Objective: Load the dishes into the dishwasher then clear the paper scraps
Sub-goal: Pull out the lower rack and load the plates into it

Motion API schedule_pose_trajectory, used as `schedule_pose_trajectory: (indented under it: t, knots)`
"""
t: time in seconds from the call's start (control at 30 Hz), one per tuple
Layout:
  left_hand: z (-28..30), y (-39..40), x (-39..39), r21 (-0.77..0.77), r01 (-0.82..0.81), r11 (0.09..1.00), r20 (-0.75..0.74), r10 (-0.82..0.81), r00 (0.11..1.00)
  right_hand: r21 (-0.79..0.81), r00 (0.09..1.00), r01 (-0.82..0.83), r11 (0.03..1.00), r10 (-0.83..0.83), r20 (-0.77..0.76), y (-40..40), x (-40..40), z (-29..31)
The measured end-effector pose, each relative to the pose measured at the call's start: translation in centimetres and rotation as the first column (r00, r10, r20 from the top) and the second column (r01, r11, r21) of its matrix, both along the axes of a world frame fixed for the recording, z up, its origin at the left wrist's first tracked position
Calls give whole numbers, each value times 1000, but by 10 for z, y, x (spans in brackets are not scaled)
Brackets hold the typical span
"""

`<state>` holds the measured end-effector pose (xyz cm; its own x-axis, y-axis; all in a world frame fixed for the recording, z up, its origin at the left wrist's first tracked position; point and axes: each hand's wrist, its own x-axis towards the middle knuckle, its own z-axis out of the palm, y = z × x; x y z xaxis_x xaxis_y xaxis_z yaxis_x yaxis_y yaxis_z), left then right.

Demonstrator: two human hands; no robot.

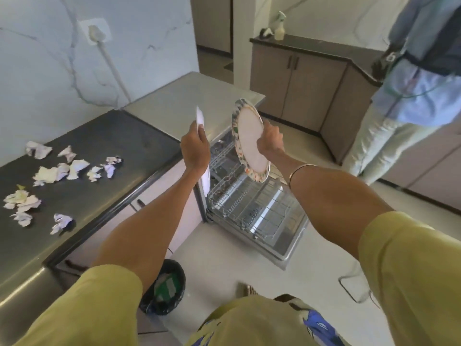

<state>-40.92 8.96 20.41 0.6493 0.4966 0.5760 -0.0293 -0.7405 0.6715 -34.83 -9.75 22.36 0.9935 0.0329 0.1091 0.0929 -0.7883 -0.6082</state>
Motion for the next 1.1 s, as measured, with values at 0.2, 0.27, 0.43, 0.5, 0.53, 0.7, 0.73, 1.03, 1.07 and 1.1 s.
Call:
schedule_pose_trajectory:
  t: [0.2,0.27,0.43,0.5,0.53,0.7,0.73,1.03,1.07,1.1]
  knots:
    - [-25,-53,-2,-20,112,994,-68,-113,991,-30,987,159,987,-159,-22,-68,-27,-10]
    - [-29,-72,0,-29,147,989,-73,-149,986,-38,979,200,979,-201,-29,-87,-33,-15]
    - [-43,-122,10,-39,224,974,-106,-227,968,-36,954,294,955,-295,-50,-139,-40,-31]
    - [-48,-142,16,-38,242,970,-110,-245,963,-48,945,317,947,-320,-61,-160,-41,-37]
    - [-50,-152,18,-40,244,969,-111,-247,963,-55,942,327,944,-330,-69,-171,-42,-40]
    - [-61,-203,24,-85,250,964,-160,-261,952,-78,925,359,930,-365,-105,-228,-37,-62]
    - [-65,-212,27,-94,250,964,-179,-263,948,-74,921,364,928,-371,-116,-240,-34,-66]
    - [-88,-302,62,-155,231,961,-328,-271,905,-84,902,396,915,-404,-154,-346,-1,-78]
    - [-88,-311,65,-152,220,964,-345,-260,902,-86,905,388,918,-397,-153,-354,4,-81]
    - [-90,-320,69,-138,216,967,-356,-252,900,-93,907,381,920,-391,-154,-362,10,-84]
